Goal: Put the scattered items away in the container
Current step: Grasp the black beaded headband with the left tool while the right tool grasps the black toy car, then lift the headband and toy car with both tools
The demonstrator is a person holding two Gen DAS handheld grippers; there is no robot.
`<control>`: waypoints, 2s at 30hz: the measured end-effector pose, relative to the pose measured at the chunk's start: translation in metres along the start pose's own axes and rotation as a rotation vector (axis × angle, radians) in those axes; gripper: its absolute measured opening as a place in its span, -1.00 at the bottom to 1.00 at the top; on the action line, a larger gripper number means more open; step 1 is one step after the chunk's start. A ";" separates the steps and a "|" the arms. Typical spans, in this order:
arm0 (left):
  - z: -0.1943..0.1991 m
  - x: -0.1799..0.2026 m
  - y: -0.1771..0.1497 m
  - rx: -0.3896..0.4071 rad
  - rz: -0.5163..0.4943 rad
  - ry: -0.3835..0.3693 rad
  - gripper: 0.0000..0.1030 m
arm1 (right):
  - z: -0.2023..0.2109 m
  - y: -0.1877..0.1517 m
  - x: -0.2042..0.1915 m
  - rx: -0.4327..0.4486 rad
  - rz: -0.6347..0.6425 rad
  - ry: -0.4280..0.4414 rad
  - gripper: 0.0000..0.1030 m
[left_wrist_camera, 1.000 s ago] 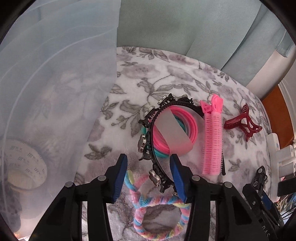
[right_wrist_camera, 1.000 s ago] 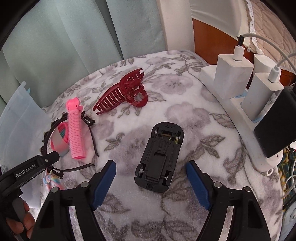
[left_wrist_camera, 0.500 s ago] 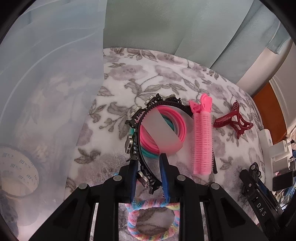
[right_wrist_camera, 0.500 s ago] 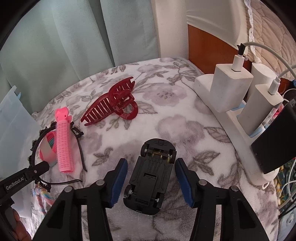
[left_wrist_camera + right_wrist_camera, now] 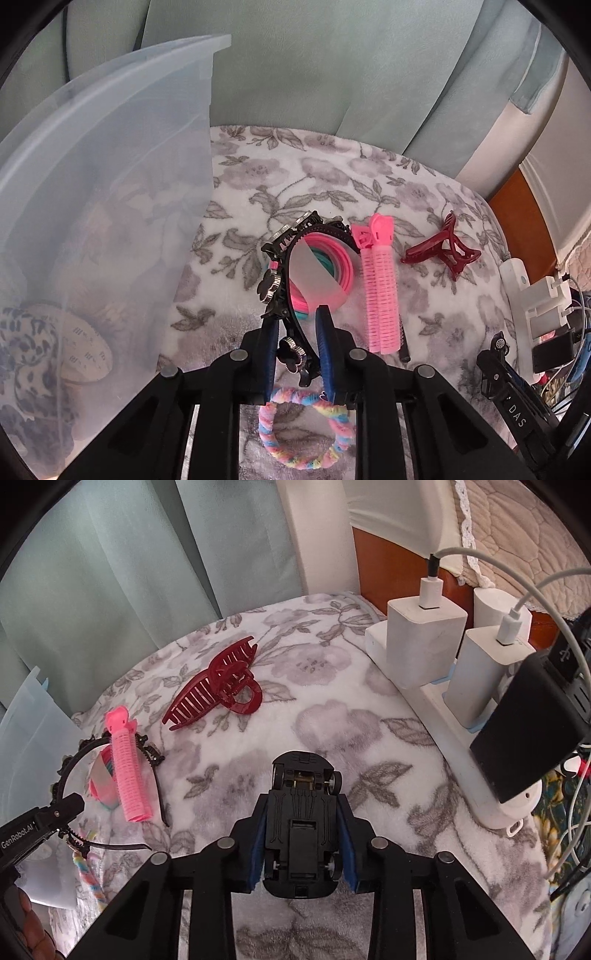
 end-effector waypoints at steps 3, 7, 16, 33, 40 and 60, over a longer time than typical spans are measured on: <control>0.014 0.003 0.001 0.023 -0.013 -0.003 -0.64 | 0.010 -0.002 0.004 0.007 -0.016 0.007 -0.31; 0.034 0.010 0.002 0.060 -0.032 -0.013 -0.67 | 0.026 -0.001 0.006 0.026 -0.026 0.020 -0.31; 0.071 0.021 -0.001 0.120 -0.075 -0.019 -0.69 | 0.065 0.001 0.002 0.083 -0.026 0.068 -0.31; 0.132 0.024 -0.013 0.197 -0.100 -0.048 -0.81 | 0.133 -0.004 -0.008 0.186 -0.014 0.115 -0.31; 0.153 0.020 -0.015 0.231 -0.100 -0.065 -0.92 | 0.151 -0.008 -0.016 0.214 0.003 0.125 -0.31; 0.086 0.014 -0.059 0.007 -0.171 -0.066 -0.45 | 0.141 -0.021 -0.023 0.173 0.019 0.127 -0.31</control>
Point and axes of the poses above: each gripper's, at about its wrist camera, not at the fingertips, and z roughly against the way its jaws point, x to its right, y to its top, the point moved 1 cm from there along -z, roughly the way its jaws point, and after that the axes turned 8 degrees about y, right-handed, at the moved point
